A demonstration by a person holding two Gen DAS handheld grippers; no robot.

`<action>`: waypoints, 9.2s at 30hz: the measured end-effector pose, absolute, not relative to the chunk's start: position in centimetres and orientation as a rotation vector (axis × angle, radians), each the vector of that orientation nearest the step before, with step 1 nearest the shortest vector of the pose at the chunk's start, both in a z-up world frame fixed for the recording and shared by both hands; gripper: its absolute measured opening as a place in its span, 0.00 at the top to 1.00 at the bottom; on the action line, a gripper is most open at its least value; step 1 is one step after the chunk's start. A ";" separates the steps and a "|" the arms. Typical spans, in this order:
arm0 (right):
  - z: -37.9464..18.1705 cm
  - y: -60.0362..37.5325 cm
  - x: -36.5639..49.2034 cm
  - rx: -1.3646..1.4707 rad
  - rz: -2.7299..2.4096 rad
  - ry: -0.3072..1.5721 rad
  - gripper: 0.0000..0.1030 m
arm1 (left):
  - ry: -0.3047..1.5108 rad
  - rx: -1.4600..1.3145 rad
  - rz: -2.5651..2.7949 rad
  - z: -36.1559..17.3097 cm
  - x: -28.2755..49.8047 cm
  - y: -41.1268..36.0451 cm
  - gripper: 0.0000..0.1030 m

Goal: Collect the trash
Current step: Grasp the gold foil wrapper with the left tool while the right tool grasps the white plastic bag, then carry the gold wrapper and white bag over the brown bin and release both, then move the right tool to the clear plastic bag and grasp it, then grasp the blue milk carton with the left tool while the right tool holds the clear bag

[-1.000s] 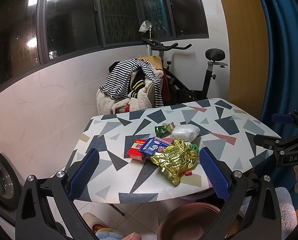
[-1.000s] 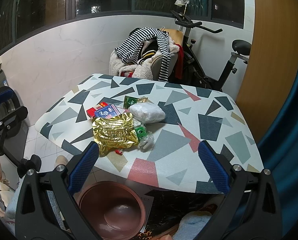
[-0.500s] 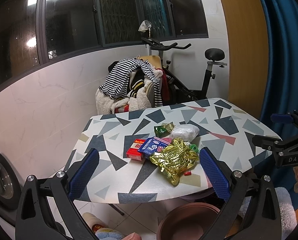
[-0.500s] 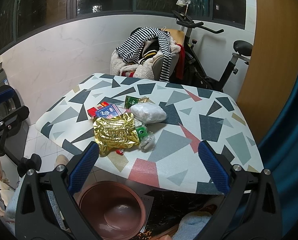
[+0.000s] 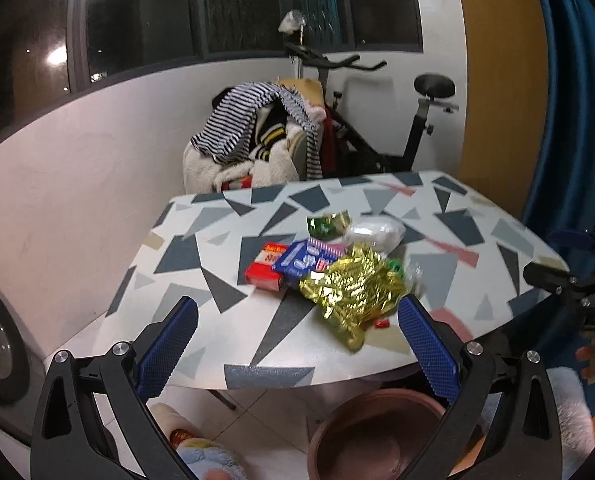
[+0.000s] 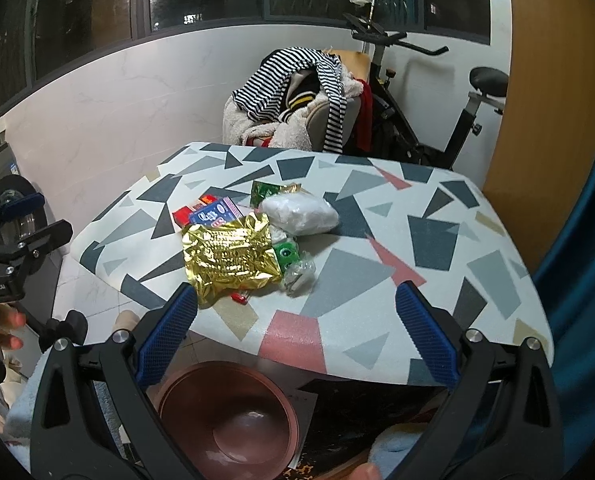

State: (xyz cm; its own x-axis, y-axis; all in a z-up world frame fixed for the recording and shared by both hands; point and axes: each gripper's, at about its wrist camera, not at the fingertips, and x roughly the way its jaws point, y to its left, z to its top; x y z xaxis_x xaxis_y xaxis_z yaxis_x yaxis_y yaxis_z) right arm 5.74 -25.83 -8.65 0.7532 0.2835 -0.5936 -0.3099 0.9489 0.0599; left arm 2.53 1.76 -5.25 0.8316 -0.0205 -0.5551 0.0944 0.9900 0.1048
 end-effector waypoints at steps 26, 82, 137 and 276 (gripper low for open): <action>-17.8 -29.1 13.2 0.096 0.294 0.797 0.05 | 0.882 -0.413 -0.268 -19.5 18.3 3.0 0.12; -12.6 -26.3 13.7 0.197 0.424 0.631 0.72 | 0.600 -0.175 -0.373 -9.1 6.9 4.8 0.90; -24.3 -25.0 3.9 0.154 0.278 0.772 0.06 | 0.928 -0.020 -0.426 -22.5 -0.3 1.3 0.89; -22.2 -30.9 21.3 0.210 0.320 0.828 0.72 | 1.109 -0.562 0.282 -20.4 29.4 3.1 0.06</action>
State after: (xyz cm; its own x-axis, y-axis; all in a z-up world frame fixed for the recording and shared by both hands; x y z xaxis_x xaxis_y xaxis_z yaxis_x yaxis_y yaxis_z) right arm 21.30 -30.95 -22.22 0.6329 0.3581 -0.6865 -0.1962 0.9319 0.3052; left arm 29.39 3.10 -20.38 0.4293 -0.0605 -0.9011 -0.4830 0.8277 -0.2856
